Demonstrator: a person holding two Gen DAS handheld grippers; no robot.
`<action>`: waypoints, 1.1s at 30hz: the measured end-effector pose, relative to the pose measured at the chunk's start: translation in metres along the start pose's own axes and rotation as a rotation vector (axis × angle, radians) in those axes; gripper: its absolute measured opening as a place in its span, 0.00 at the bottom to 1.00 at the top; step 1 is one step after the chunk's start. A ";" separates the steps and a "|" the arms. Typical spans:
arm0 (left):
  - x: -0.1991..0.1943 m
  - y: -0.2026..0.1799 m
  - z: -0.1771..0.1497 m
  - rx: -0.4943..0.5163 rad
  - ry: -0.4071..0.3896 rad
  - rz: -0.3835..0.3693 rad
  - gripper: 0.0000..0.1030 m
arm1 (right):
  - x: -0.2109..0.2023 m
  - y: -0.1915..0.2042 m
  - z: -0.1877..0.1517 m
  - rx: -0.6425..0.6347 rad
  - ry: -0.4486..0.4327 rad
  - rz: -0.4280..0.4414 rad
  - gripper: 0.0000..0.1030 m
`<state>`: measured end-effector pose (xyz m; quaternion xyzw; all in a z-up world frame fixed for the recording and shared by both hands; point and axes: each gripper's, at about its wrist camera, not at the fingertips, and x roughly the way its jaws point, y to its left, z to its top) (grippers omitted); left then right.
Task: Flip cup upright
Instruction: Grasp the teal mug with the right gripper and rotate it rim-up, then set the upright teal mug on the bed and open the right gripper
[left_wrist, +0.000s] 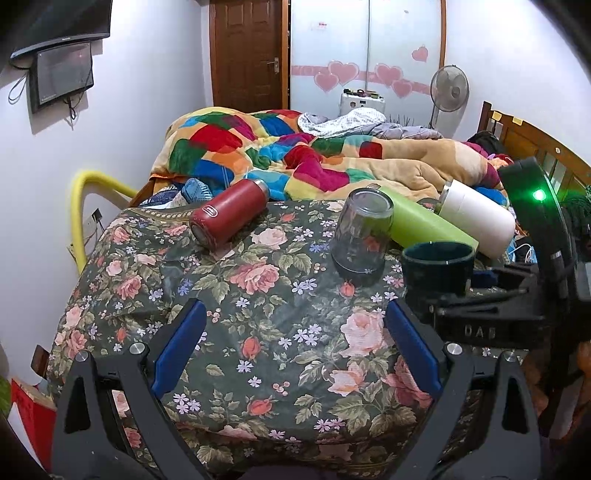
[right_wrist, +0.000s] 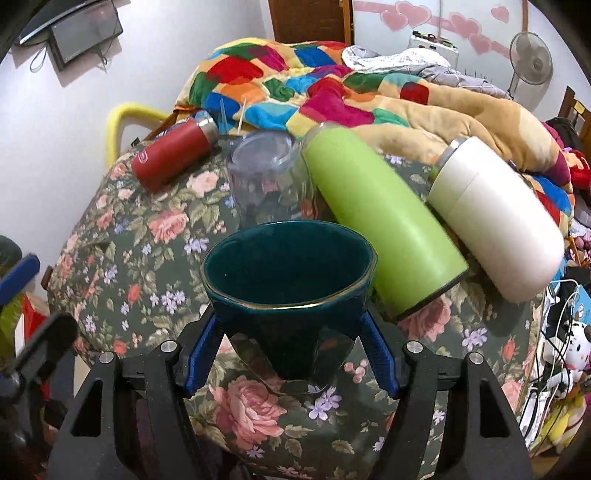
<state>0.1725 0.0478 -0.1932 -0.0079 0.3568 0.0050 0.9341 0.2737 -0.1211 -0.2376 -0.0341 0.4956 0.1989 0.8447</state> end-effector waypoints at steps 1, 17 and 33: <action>0.000 0.000 0.000 -0.001 0.001 -0.001 0.95 | 0.001 0.000 -0.003 0.002 0.006 0.003 0.65; -0.018 -0.009 -0.004 -0.004 -0.006 -0.022 0.95 | -0.009 0.002 -0.029 -0.017 0.044 -0.002 0.66; -0.092 -0.027 0.016 -0.014 -0.123 -0.078 0.95 | -0.104 0.005 -0.047 -0.050 -0.124 -0.006 0.66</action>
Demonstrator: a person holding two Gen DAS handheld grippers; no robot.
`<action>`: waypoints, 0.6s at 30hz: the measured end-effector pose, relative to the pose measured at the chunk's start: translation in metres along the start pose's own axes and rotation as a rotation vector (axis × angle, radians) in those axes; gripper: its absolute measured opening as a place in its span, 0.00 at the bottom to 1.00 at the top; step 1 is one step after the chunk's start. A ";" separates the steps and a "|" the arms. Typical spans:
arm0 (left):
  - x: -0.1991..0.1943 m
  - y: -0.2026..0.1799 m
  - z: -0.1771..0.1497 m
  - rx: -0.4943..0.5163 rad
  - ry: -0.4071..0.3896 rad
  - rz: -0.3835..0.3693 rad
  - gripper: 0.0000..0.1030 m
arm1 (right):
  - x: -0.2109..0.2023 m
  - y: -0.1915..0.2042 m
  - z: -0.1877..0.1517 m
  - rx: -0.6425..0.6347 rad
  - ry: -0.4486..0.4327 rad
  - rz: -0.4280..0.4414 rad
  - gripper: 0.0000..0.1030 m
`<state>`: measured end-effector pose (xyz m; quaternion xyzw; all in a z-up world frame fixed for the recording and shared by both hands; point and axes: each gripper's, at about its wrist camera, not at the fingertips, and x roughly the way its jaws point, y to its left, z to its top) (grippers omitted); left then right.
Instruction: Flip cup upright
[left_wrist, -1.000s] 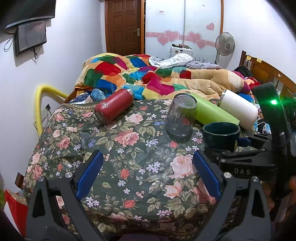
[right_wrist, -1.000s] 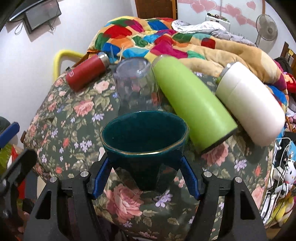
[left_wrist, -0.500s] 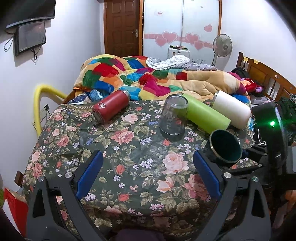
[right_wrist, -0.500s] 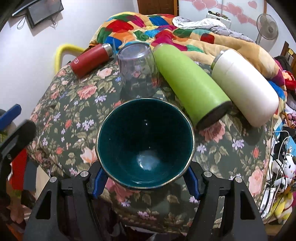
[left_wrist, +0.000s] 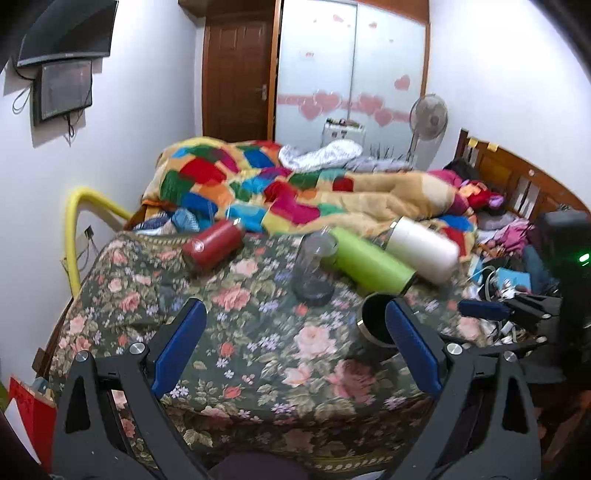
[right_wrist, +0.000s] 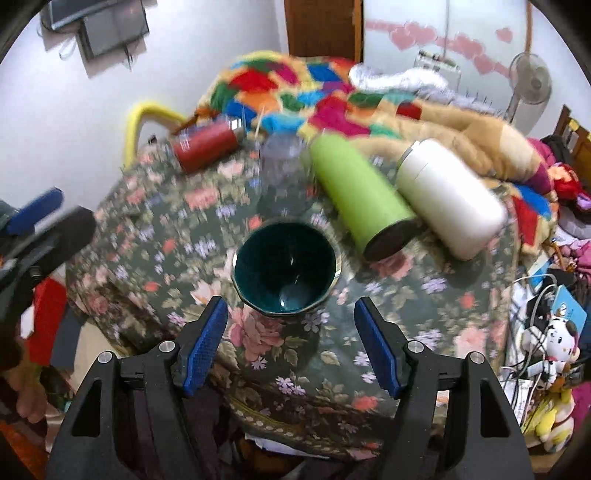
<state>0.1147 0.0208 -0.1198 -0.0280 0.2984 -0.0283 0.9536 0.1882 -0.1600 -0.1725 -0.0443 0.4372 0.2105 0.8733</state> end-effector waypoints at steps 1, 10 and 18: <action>-0.008 -0.003 0.003 0.001 -0.019 -0.008 0.95 | -0.018 -0.001 0.001 0.010 -0.044 -0.007 0.66; -0.102 -0.031 0.026 0.018 -0.261 -0.070 0.95 | -0.154 -0.001 -0.001 0.063 -0.434 -0.035 0.66; -0.166 -0.050 0.025 0.027 -0.444 -0.067 0.99 | -0.209 0.017 -0.020 0.072 -0.648 -0.052 0.69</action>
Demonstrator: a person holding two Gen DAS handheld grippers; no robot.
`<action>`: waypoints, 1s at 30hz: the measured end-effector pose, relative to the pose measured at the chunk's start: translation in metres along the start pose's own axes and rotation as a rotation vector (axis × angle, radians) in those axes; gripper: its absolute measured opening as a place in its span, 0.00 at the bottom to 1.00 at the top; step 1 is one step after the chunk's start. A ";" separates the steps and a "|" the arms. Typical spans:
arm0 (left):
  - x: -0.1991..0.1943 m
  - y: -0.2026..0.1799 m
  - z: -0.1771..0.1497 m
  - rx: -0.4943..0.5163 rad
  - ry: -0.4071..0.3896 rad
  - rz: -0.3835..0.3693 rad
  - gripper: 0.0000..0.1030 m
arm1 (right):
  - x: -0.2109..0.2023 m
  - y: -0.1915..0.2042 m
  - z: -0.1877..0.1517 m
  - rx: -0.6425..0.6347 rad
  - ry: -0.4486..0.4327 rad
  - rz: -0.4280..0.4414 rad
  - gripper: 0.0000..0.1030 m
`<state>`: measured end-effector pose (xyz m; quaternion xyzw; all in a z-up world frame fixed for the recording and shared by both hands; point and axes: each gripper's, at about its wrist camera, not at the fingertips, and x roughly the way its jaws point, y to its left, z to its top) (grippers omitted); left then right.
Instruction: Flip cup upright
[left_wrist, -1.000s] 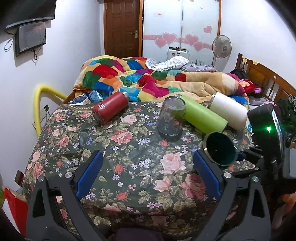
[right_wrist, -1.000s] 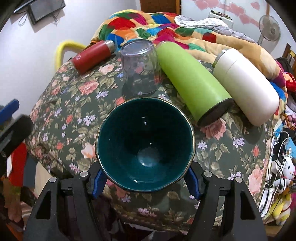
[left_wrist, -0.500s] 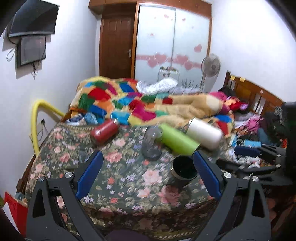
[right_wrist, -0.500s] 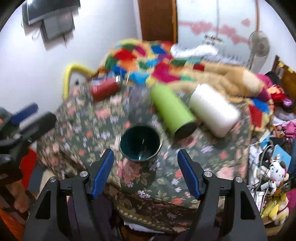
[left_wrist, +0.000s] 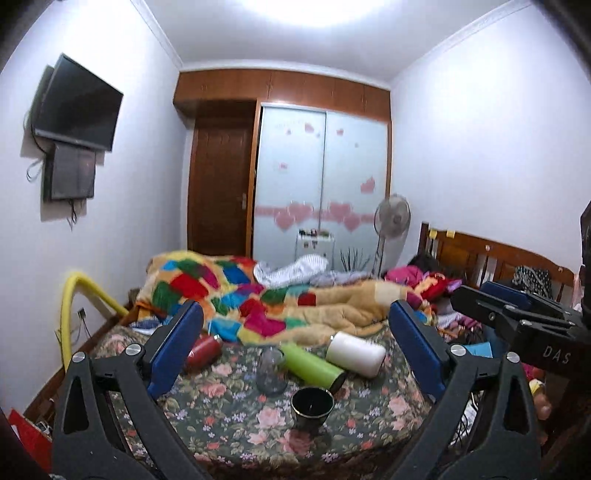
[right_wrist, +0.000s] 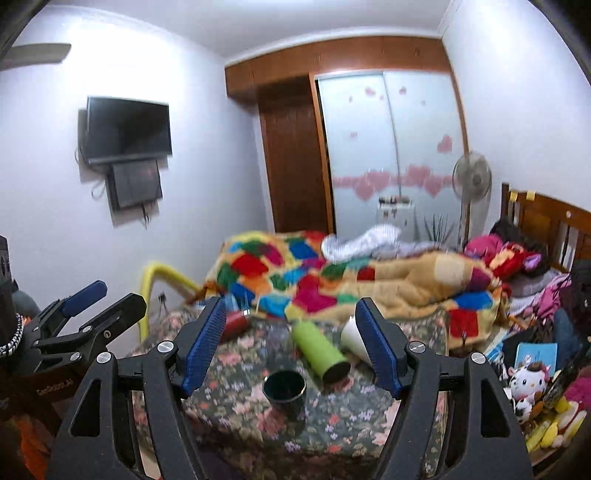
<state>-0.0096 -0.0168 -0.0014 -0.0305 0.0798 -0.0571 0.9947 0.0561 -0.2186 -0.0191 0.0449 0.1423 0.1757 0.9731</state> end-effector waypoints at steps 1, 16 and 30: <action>-0.005 -0.002 0.000 0.004 -0.018 0.014 0.99 | -0.004 0.002 0.001 -0.003 -0.015 -0.004 0.71; -0.023 -0.001 -0.006 -0.001 -0.027 0.074 1.00 | -0.024 0.011 -0.008 -0.056 -0.093 -0.082 1.00; -0.018 0.001 -0.011 -0.004 -0.014 0.070 1.00 | -0.025 0.013 -0.014 -0.077 -0.063 -0.080 1.00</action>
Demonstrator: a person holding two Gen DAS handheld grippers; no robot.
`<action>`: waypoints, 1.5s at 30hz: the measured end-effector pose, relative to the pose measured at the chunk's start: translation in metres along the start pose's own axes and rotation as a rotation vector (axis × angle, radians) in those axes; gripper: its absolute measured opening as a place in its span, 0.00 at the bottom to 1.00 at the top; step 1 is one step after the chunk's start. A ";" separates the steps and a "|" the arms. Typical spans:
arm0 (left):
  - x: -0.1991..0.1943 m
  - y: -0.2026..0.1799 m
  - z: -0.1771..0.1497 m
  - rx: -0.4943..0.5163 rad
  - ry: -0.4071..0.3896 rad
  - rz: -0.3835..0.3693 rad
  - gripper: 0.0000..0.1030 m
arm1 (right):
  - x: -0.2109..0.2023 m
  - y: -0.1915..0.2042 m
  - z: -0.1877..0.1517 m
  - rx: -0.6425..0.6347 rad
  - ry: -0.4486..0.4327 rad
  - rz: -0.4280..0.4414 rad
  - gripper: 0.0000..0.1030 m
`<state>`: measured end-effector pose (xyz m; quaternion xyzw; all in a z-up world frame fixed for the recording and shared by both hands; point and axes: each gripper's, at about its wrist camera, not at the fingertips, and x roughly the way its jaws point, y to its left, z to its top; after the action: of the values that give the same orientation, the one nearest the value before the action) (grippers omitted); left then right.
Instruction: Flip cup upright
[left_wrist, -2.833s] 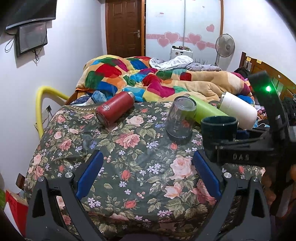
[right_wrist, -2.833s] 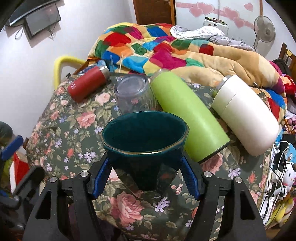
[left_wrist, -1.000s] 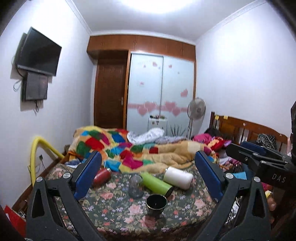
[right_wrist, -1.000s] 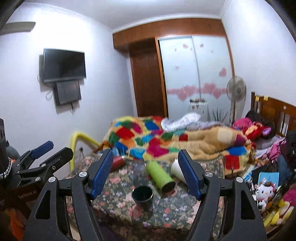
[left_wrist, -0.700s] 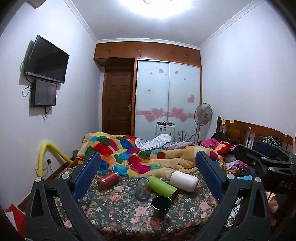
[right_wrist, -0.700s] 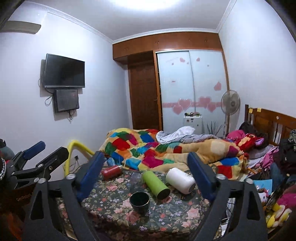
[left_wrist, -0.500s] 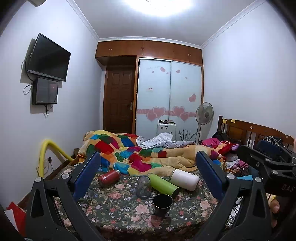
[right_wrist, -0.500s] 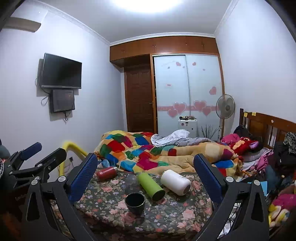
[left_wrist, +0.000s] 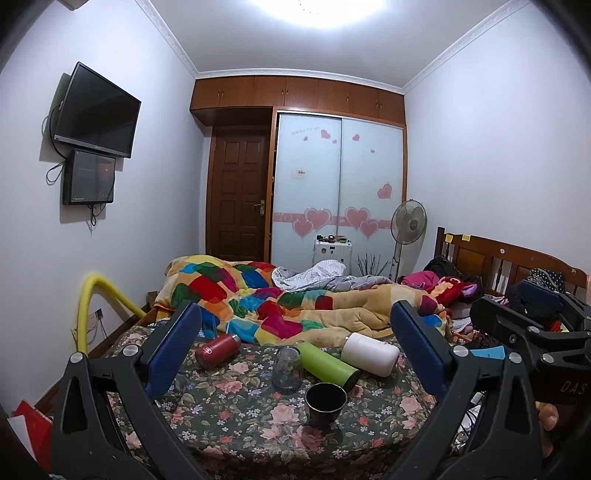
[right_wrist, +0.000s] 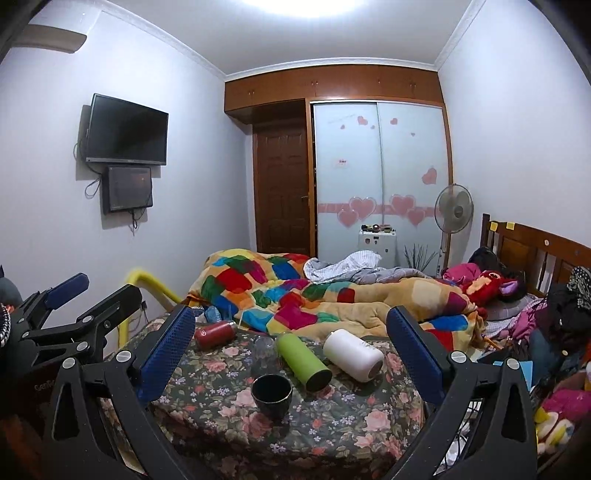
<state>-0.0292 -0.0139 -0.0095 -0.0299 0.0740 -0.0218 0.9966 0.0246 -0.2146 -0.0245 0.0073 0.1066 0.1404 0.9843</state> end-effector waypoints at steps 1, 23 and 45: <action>0.001 0.001 -0.001 0.000 0.001 0.000 1.00 | 0.000 0.000 0.000 0.000 0.001 0.000 1.00; 0.011 0.003 -0.003 -0.006 0.029 -0.009 1.00 | 0.000 -0.001 -0.001 0.002 0.015 0.002 1.00; 0.014 0.001 -0.008 0.003 0.037 -0.020 1.00 | 0.001 -0.003 -0.005 0.014 0.015 0.001 1.00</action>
<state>-0.0168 -0.0145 -0.0195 -0.0288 0.0921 -0.0325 0.9948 0.0254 -0.2172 -0.0298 0.0132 0.1150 0.1401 0.9834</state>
